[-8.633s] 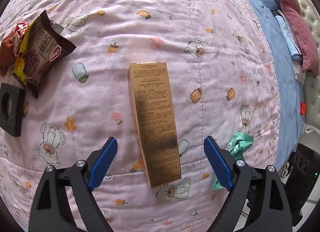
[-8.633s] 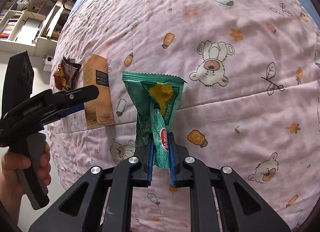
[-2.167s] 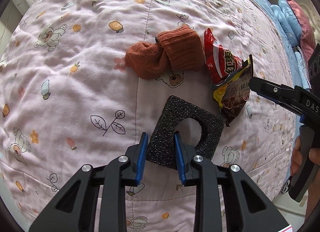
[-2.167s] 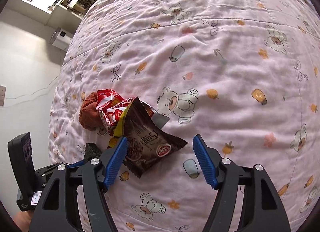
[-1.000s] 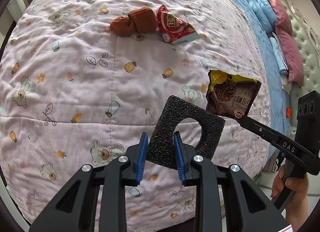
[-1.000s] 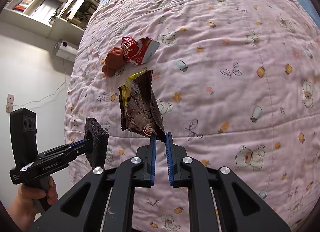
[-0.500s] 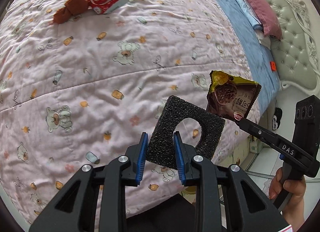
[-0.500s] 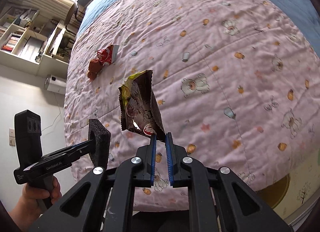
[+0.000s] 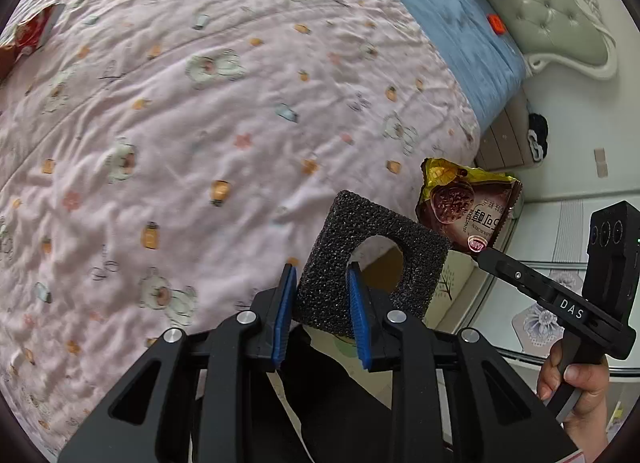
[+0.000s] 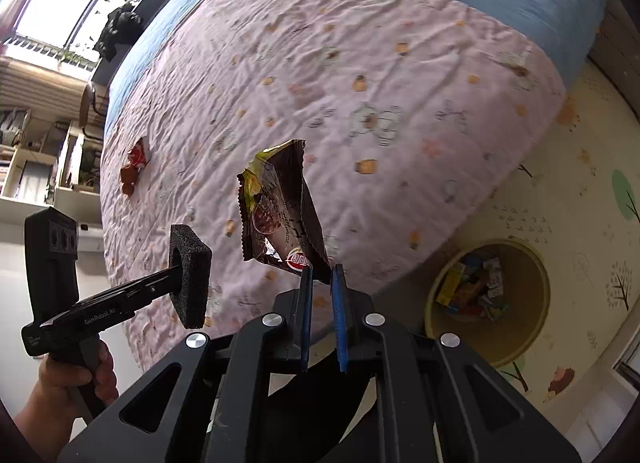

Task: Collect trash
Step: 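Carry the foam square and snack bag over the bin and open both tools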

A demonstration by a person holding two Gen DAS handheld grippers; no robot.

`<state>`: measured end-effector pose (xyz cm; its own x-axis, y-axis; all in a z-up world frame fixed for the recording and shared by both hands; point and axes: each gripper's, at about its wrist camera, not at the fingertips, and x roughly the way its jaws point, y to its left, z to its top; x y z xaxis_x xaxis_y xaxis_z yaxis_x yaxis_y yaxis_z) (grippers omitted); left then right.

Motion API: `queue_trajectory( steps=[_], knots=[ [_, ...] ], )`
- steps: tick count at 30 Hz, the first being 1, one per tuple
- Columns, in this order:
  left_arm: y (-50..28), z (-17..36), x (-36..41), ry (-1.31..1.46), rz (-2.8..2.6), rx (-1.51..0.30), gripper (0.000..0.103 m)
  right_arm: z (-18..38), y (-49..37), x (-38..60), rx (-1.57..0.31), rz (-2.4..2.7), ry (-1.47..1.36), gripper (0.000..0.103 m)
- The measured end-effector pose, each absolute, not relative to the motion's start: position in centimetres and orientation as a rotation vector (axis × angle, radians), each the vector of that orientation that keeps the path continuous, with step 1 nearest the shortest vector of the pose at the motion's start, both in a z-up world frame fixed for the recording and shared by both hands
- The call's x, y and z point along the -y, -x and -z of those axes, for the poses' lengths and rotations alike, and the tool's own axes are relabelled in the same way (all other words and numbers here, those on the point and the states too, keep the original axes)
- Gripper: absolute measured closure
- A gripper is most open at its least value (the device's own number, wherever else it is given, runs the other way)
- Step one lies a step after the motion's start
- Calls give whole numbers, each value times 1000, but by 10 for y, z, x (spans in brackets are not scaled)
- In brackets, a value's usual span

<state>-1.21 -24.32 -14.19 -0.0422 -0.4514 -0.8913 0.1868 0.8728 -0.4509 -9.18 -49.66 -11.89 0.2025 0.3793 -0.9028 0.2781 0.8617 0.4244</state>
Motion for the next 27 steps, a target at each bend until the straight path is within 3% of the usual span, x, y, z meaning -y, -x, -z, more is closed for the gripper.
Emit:
queue_trajectory(
  steps=[13,27],
  knots=[
    [87,181,416,-49,745,-1666,76,160,226,620,-1453,180,-720,93],
    [123,231,504,-270,816,-1740,76,201,278,657,-1521,279,-754,91]
  ],
)
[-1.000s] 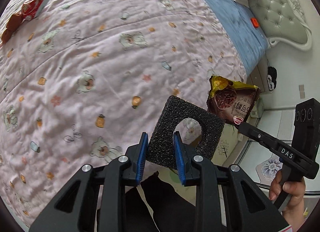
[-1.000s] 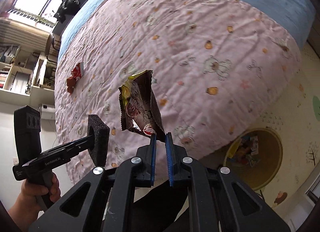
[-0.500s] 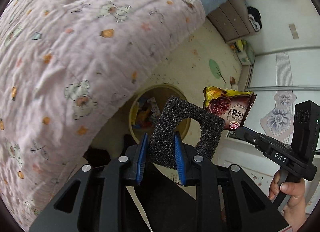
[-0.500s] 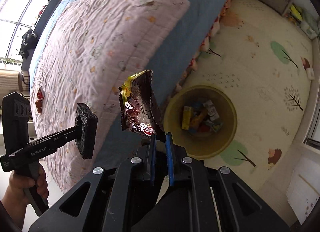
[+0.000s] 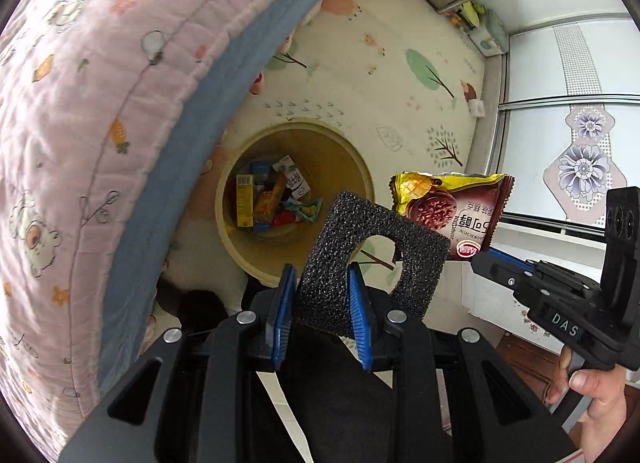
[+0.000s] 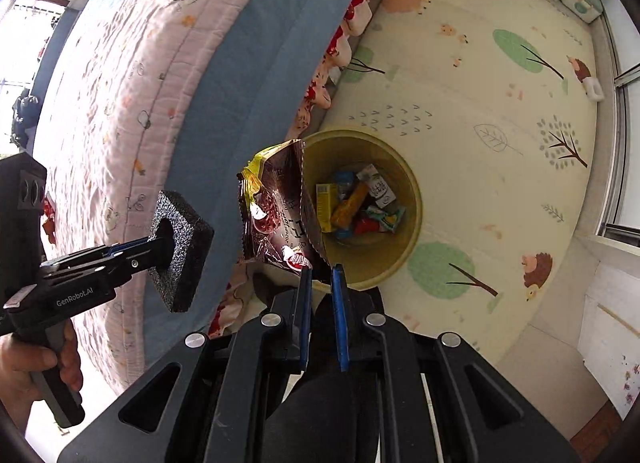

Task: Collect trash
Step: 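Carry the foam square and snack bag over the bin and open both tools, then move both open tools back over the red chip bag and brown sock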

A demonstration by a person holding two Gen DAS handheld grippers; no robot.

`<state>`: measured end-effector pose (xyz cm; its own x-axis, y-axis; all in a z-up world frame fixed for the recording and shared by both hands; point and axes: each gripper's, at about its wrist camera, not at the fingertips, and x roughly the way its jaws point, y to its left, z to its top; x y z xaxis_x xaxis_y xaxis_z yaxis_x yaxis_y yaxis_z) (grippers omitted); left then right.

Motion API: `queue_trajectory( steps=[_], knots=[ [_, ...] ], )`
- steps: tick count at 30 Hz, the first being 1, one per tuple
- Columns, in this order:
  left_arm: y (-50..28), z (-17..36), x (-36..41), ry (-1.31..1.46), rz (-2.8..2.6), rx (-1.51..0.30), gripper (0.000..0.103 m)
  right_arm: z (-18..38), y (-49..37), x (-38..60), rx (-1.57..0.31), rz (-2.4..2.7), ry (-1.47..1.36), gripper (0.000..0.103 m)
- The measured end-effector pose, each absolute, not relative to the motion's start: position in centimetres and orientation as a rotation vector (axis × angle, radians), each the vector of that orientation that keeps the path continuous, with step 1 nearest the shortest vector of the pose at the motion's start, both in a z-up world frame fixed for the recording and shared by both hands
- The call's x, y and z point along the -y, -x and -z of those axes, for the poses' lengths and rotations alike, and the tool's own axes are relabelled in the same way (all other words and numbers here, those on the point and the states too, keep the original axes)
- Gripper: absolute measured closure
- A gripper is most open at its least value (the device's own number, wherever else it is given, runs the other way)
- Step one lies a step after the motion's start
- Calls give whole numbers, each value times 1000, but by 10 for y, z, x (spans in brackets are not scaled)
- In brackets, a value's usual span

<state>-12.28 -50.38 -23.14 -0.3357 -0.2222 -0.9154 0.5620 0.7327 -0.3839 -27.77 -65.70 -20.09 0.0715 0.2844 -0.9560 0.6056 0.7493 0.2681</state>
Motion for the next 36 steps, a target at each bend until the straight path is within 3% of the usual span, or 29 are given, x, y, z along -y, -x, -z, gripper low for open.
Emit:
queue_trajectory(
  steps=[2,4,5,17,23,36],
  knots=[
    [125,237,507,-275,808,-1752,71,206,280,660,-1540,297,-755,86],
    [129,241,512,-274,787,-1760,39,211,281,665,-1547,308,-762,69],
    [129,241,510,-264,783,-1764,36,212,282,666,-1549,307,-765,67],
    [129,234,503,-225,770,-1755,34,201,278,667,-1516,277,-773,67],
    [123,205,479,-177,754,-1670,32,180,251,652,-1482,196,-765,66],
    [86,140,344,47,547,-1506,31,128,140,533,-1452,-122,-569,64]
  ],
)
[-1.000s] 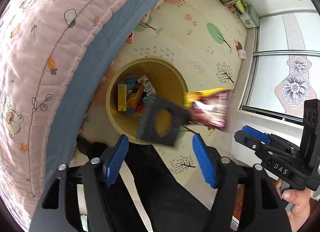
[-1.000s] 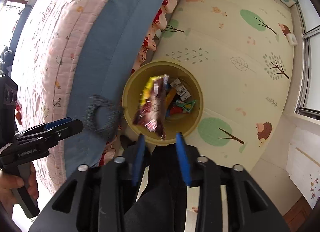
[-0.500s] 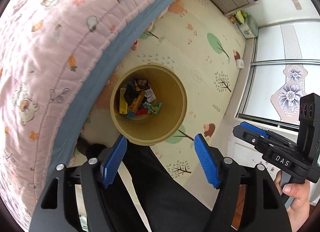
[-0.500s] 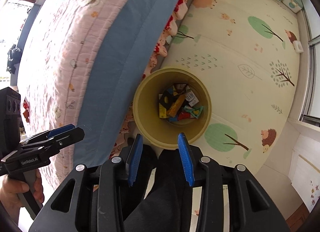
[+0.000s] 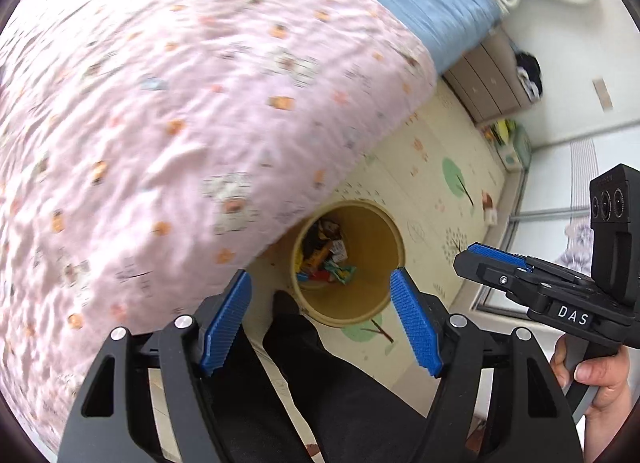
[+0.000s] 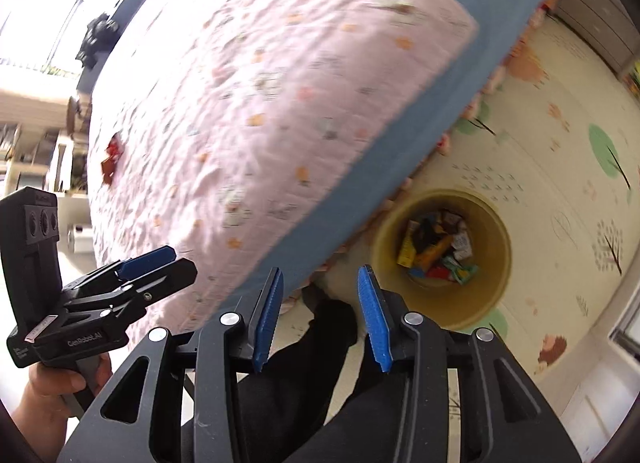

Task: Collect trash
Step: 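Move both open tools back over the red chip bag and brown sock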

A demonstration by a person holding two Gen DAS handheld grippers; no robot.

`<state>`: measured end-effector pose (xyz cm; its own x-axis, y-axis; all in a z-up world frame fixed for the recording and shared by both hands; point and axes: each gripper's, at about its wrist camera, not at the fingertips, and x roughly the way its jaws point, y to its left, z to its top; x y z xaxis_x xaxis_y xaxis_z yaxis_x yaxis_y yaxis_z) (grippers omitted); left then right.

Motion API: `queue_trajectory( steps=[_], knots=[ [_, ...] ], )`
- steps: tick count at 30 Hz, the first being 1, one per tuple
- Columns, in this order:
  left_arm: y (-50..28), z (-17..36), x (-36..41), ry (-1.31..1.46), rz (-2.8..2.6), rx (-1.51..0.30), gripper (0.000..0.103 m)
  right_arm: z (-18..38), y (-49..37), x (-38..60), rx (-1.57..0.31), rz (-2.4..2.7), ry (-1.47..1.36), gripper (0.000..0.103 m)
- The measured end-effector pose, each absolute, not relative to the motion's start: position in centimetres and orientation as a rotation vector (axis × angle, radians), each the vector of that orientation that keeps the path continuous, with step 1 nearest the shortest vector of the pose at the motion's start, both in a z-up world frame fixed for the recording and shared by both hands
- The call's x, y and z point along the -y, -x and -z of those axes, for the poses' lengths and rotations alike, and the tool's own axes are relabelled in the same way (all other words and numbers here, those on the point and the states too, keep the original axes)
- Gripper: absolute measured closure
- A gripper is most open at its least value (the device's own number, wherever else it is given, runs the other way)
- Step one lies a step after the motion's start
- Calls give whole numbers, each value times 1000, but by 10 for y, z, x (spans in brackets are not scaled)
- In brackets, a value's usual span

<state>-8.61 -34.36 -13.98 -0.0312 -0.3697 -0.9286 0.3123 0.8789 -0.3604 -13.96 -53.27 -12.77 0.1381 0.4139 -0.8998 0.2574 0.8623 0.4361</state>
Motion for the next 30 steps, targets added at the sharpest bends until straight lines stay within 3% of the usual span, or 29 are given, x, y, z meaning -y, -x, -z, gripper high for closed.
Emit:
queue_trajectory(
  steps=[21,30],
  knots=[
    [-2,95,44,308,186,-1345,29,83,-5,272,-1406,-438,-302,59],
    [-45,99,-14,322,88,-1311,23,88,-60,202,-1410,-506,-204,42]
  ],
)
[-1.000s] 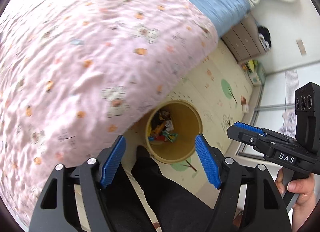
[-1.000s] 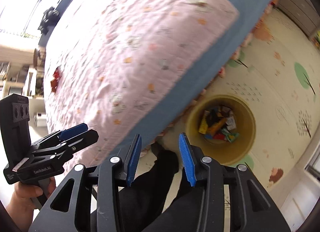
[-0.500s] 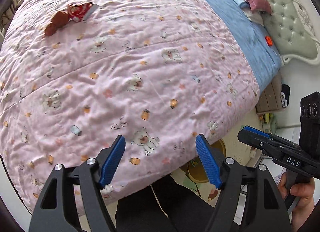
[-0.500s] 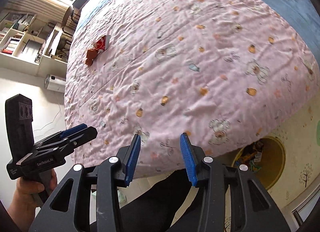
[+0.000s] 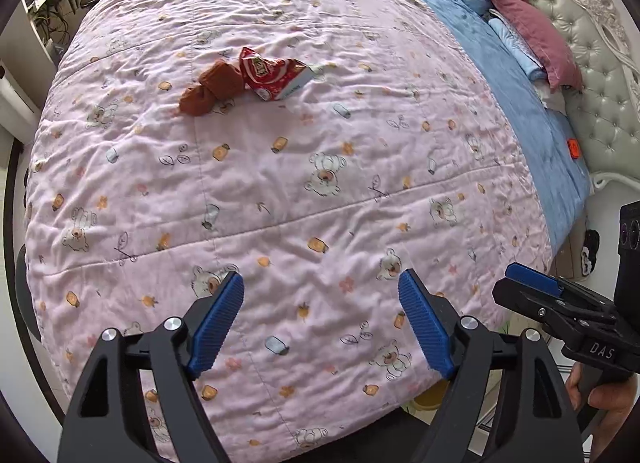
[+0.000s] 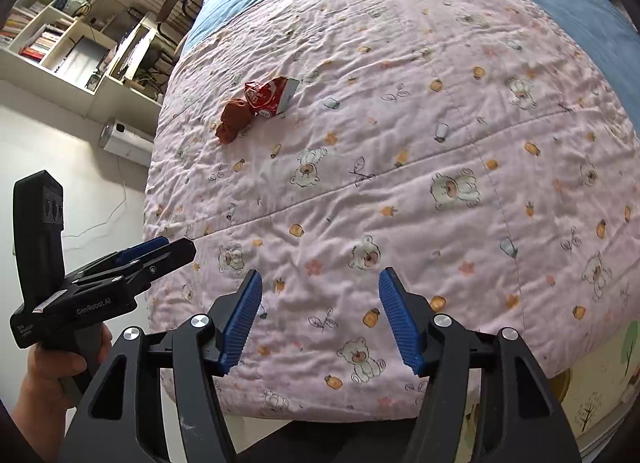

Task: Collect trash
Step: 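Move both open tools back over the red chip bag and brown sock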

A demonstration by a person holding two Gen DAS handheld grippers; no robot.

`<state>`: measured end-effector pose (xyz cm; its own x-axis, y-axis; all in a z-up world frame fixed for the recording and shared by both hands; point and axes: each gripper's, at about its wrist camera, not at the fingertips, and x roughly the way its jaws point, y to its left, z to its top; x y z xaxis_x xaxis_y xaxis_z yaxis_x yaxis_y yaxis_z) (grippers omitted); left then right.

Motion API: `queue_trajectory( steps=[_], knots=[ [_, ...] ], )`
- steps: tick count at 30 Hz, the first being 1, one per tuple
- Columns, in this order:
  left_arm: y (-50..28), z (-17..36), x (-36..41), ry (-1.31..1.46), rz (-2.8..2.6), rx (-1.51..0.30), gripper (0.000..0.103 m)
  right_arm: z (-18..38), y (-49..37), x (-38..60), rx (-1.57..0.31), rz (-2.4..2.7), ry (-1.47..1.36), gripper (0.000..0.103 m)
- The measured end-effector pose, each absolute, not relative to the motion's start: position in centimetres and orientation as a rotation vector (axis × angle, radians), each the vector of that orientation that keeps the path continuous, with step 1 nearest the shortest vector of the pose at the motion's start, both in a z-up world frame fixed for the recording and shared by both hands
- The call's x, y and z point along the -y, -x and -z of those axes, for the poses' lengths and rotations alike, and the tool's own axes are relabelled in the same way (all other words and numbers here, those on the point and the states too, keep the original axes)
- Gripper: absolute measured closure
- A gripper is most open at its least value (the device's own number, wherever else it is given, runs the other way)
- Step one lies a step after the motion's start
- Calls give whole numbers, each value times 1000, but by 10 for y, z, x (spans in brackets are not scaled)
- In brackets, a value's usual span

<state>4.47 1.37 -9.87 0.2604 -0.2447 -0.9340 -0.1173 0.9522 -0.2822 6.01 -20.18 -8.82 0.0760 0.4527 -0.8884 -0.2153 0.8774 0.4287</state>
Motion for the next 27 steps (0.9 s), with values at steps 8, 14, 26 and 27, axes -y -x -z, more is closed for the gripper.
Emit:
queue_trajectory(
  steps=[8,14,26,27],
  knots=[
    [-91,118,-59,341,-18,-1325,20,108,-124,142,-1421,-587,-99,36],
    [-132,138,-89,350,-65,-1332,20,121,-176,102,-1406,-666,-28,35],
    [-193,179,-117,289,-23,-1334,20,167,-252,27,-1372,-820,132,35],
    [-195,182,-119,287,-21,-1337,20,171,-255,22,-1374,-829,142,35]
  ],
)
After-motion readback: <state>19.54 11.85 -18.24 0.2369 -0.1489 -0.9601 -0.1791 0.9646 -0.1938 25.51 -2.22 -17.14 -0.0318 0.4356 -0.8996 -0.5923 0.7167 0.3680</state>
